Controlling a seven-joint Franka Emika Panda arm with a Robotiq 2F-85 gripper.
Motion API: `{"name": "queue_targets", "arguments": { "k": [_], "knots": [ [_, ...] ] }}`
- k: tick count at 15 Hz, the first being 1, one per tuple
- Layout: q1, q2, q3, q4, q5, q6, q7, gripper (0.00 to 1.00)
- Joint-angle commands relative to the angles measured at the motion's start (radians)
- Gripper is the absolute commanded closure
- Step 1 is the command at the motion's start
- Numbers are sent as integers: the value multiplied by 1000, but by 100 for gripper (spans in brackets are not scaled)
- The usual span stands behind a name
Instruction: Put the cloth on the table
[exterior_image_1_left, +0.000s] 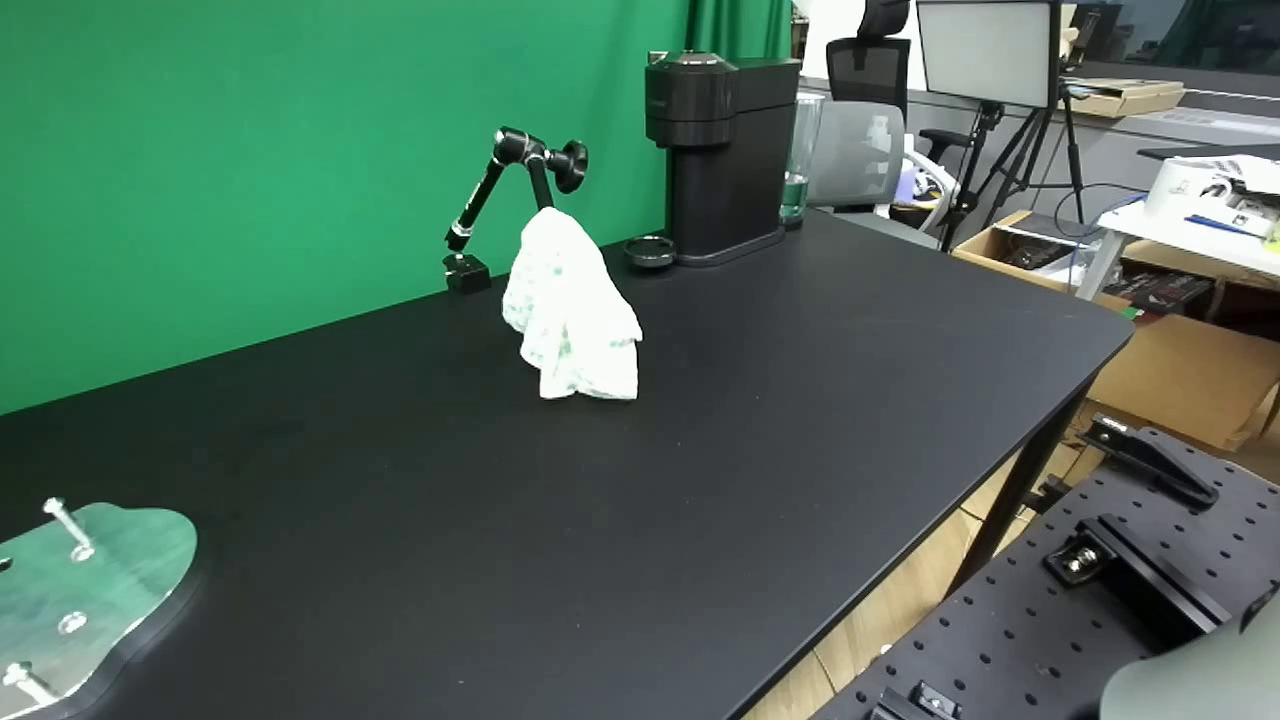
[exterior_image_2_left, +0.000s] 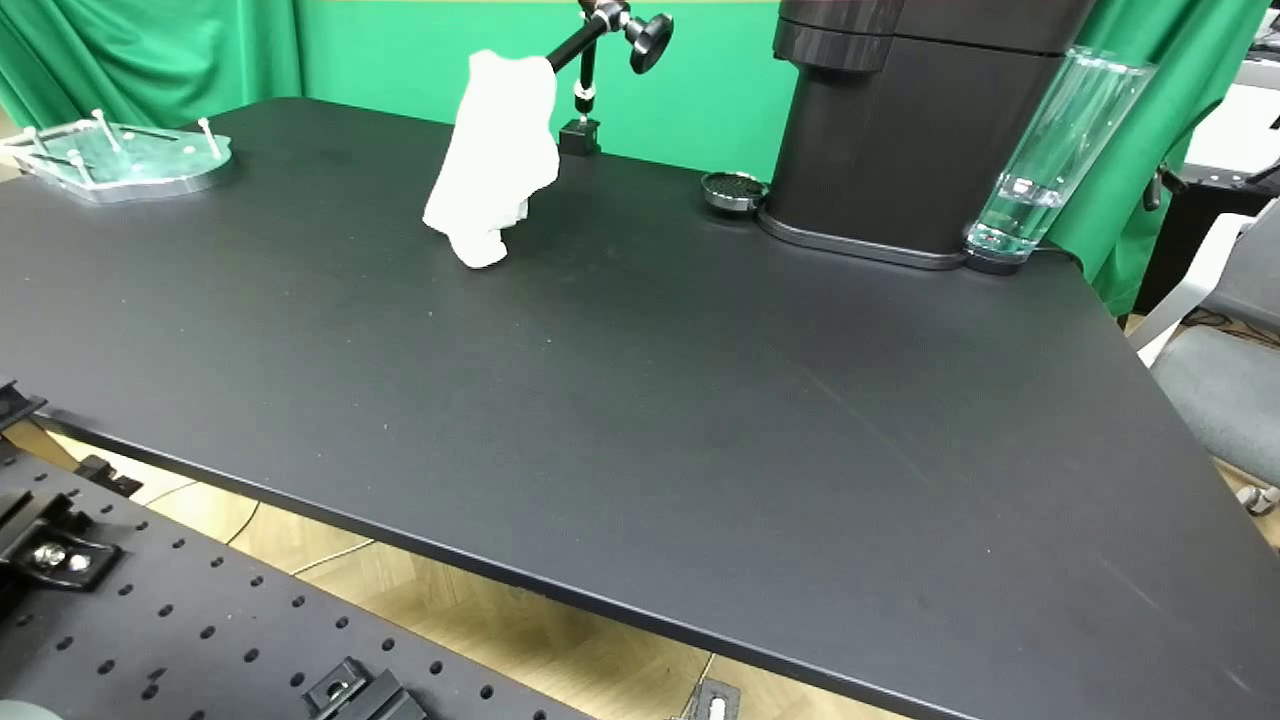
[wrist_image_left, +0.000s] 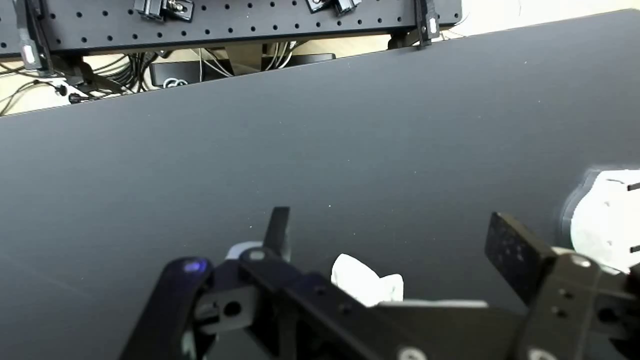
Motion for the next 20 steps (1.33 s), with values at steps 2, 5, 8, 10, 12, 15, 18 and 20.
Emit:
{"name": "queue_targets", "arguments": {
  "k": [2, 5, 8, 10, 12, 15, 18, 20],
  "knots": [
    [-25, 31, 20, 0, -34, 65, -3, 0],
    [-22, 122, 30, 7, -112, 205, -58, 0],
    [-4, 255, 40, 32, -187, 372, -131, 0],
    [12, 351, 50, 58, -219, 432, -201, 0],
    [23, 441, 68, 88, -268, 473, -256, 0],
    [41, 540, 97, 131, -357, 516, -310, 0],
    [62, 597, 124, 145, -399, 584, -331, 0],
    [71, 620, 135, 141, -399, 650, -313, 0]
  ]
}}
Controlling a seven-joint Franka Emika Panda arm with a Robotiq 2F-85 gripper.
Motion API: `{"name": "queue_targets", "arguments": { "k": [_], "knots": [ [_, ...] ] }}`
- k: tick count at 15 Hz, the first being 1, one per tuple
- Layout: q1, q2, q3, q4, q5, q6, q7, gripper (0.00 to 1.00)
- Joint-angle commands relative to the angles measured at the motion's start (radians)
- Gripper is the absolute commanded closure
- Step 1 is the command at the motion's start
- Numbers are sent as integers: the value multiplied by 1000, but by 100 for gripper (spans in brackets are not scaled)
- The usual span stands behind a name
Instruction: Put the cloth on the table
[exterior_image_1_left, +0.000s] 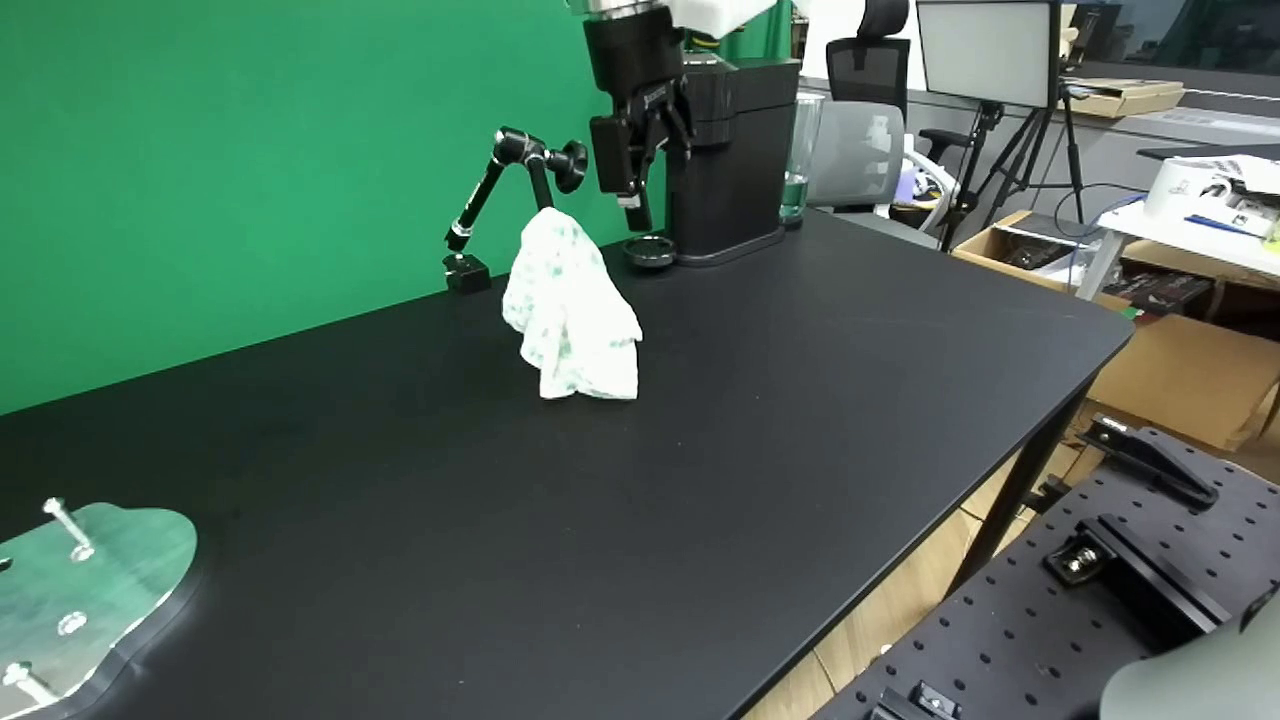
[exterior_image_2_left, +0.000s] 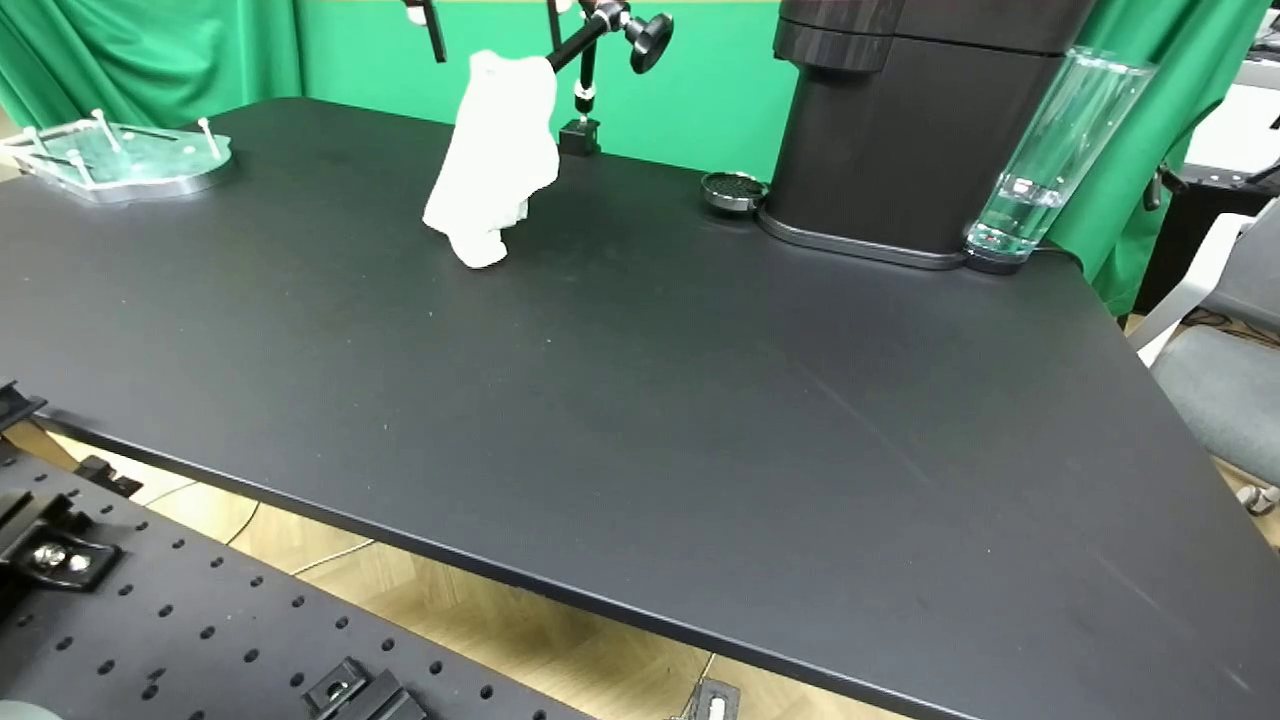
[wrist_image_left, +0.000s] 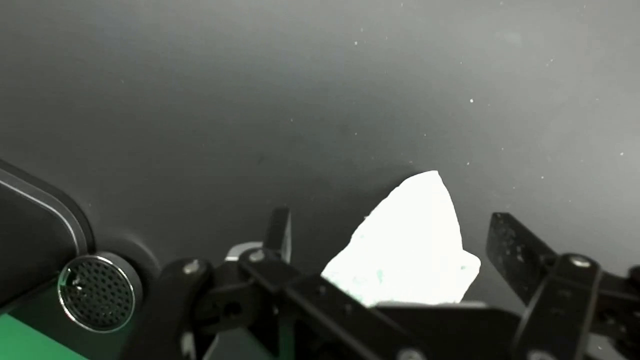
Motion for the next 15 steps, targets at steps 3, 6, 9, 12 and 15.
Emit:
{"name": "queue_targets", "arguments": {
  "k": [3, 6, 9, 12, 15],
  "knots": [
    [14, 60, 20, 16, -5, 145, 16, 0],
    [14, 85, 20, 14, -1, 228, 31, 0],
    [14, 107, 23, 13, 18, 289, 42, 0],
    [13, 124, 22, 19, 38, 299, 51, 25],
    [8, 128, 24, 23, 72, 284, 49, 47]
  ]
}}
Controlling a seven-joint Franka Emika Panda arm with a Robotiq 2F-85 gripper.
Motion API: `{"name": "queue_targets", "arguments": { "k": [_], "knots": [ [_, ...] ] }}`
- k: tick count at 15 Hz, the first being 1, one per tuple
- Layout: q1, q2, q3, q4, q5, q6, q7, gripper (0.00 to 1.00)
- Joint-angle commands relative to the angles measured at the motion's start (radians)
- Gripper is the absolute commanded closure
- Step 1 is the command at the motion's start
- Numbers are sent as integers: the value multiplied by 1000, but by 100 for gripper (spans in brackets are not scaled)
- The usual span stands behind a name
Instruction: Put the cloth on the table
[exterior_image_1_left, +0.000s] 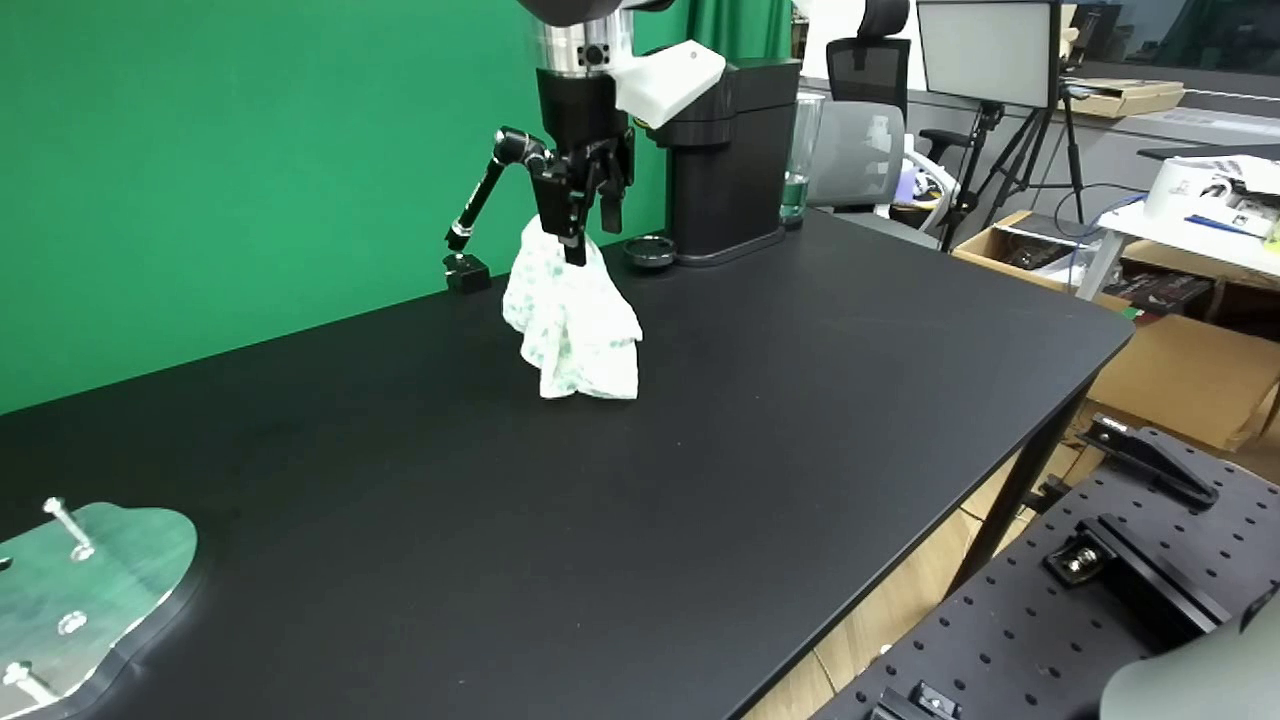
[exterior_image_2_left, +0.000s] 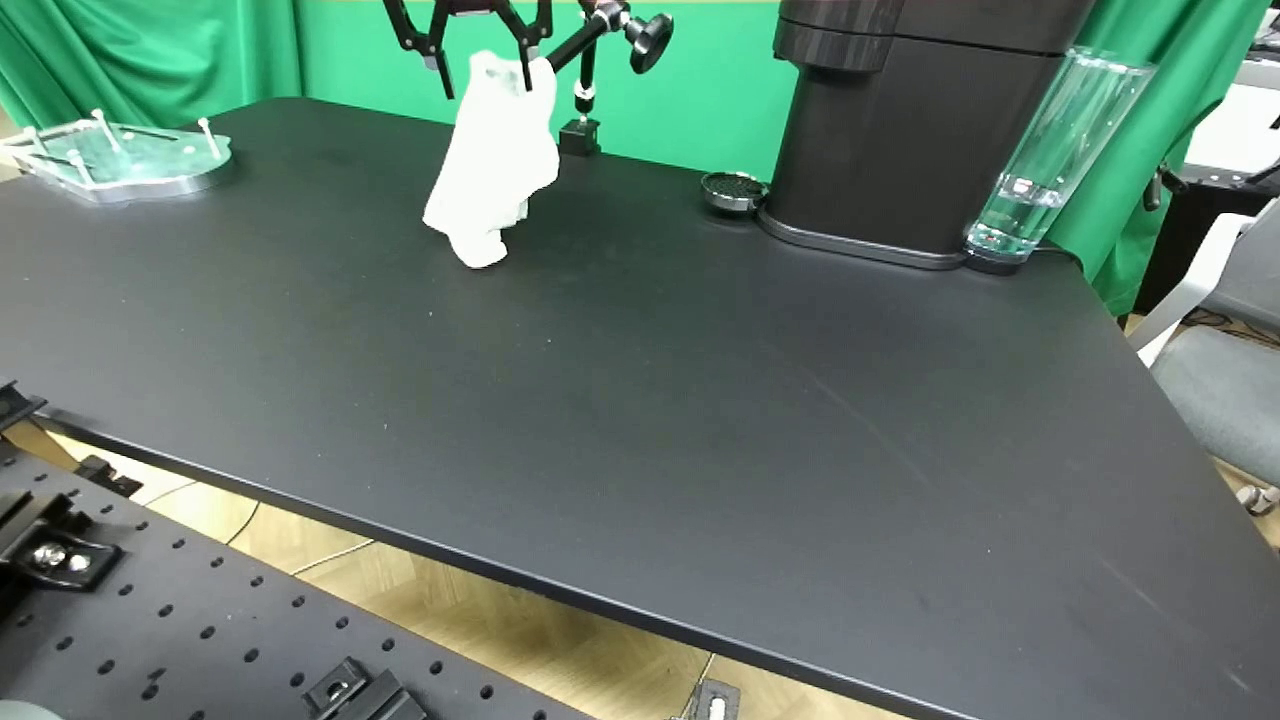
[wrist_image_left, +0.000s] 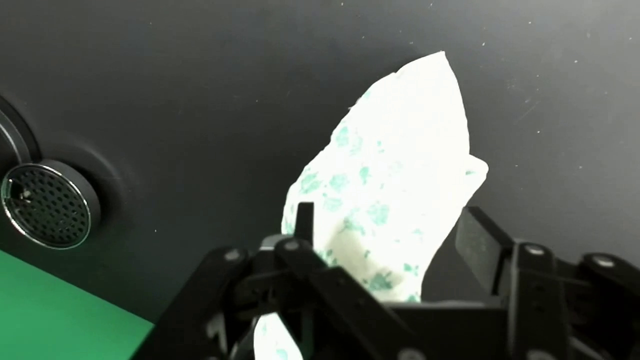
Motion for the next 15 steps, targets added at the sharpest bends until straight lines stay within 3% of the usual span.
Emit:
{"name": "queue_targets", "arguments": {
  "k": [1, 6, 8, 15],
  "knots": [
    [-6, 8, 4, 20, 39, -11, 26, 55],
    [-10, 24, 4, 19, 111, 60, 61, 90],
    [-11, 44, 5, 28, 147, 101, 81, 99],
    [-11, 41, 5, 20, 194, 112, 134, 100]
  ]
}}
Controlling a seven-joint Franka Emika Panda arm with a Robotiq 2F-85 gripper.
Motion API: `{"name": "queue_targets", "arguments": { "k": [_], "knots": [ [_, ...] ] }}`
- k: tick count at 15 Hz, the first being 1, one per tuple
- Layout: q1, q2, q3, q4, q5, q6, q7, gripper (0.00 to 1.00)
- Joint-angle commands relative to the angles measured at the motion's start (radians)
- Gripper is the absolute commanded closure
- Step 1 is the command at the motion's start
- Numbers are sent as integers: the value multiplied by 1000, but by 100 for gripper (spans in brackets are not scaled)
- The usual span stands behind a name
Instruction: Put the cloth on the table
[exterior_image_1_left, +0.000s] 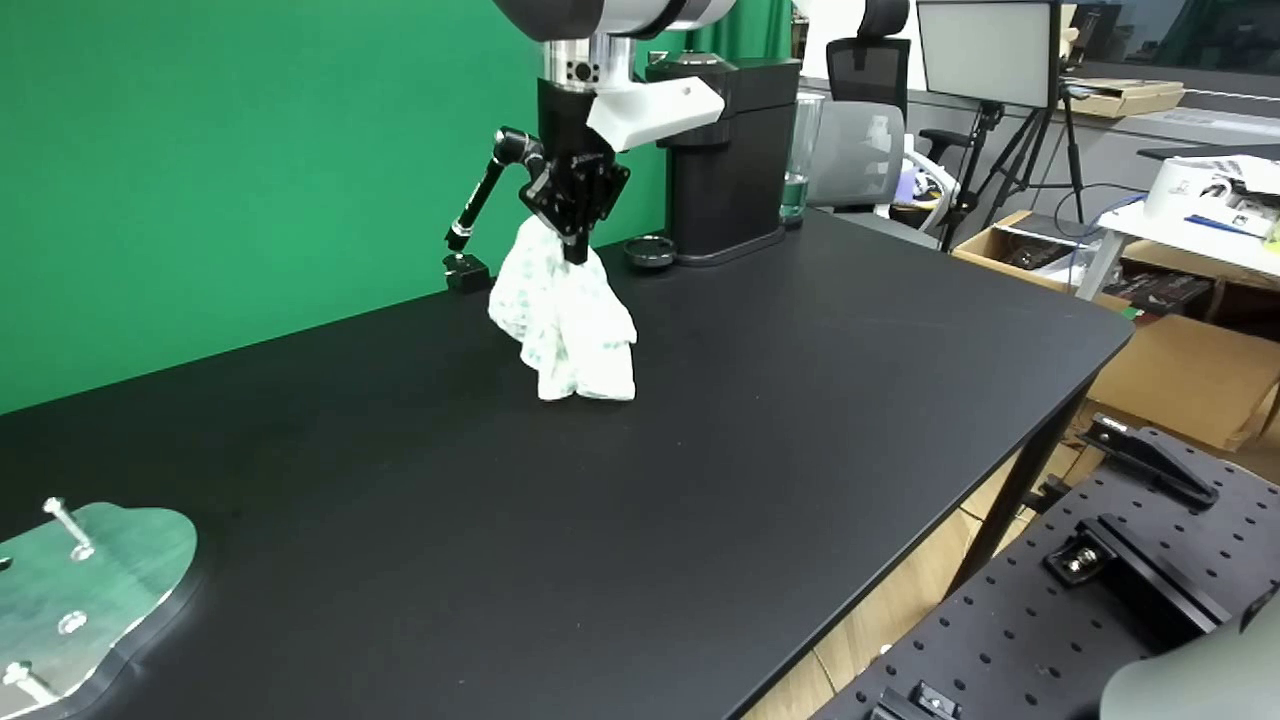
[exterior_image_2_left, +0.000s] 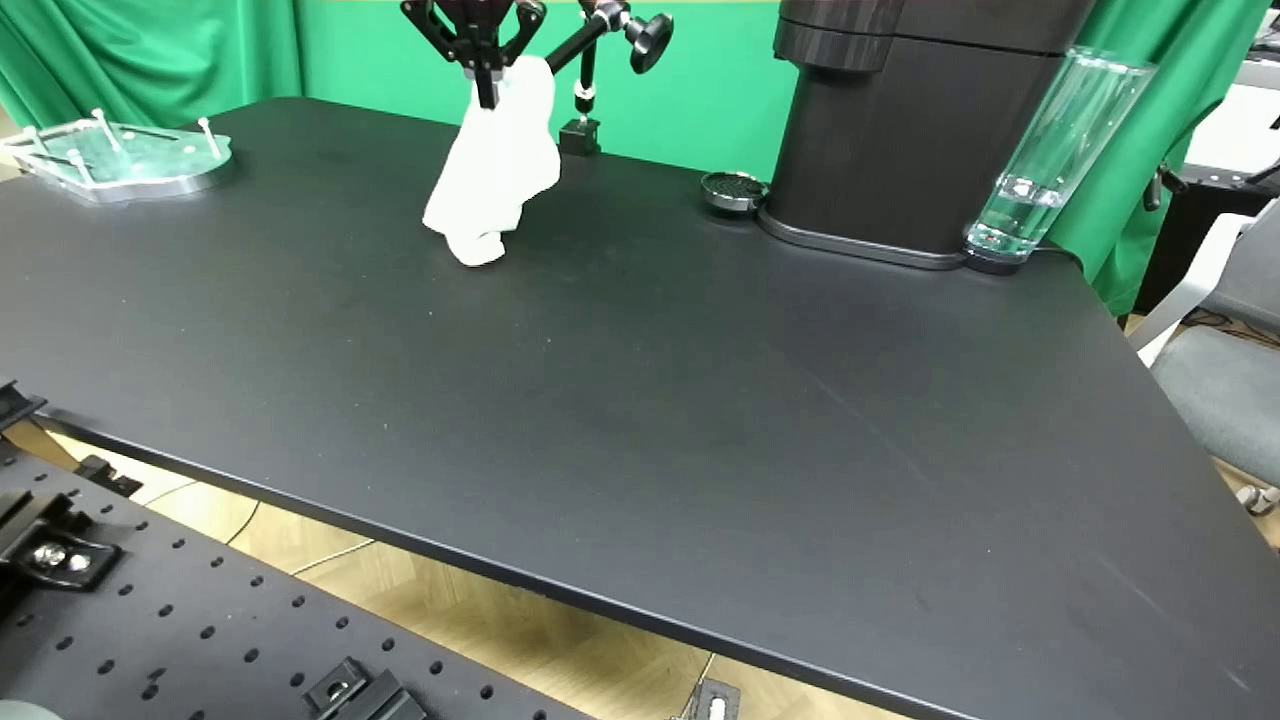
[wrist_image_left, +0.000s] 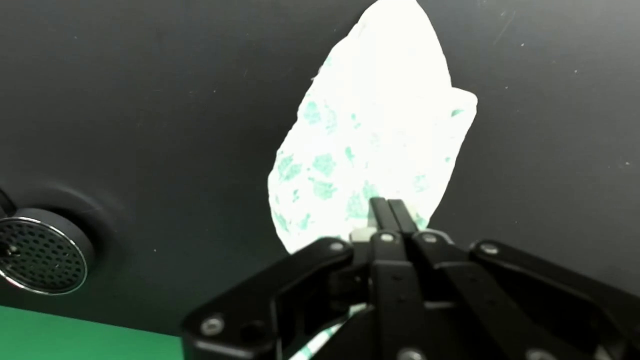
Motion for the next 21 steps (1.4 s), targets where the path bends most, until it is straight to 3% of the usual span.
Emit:
{"name": "queue_targets", "arguments": {
  "k": [1, 11, 21],
  "knots": [
    [-7, -22, 6, 5, 25, -9, 48, 100],
    [-36, -224, -24, -177, 129, -88, 114, 100],
    [-107, -306, -108, -272, 98, -112, 212, 100]
  ]
}}
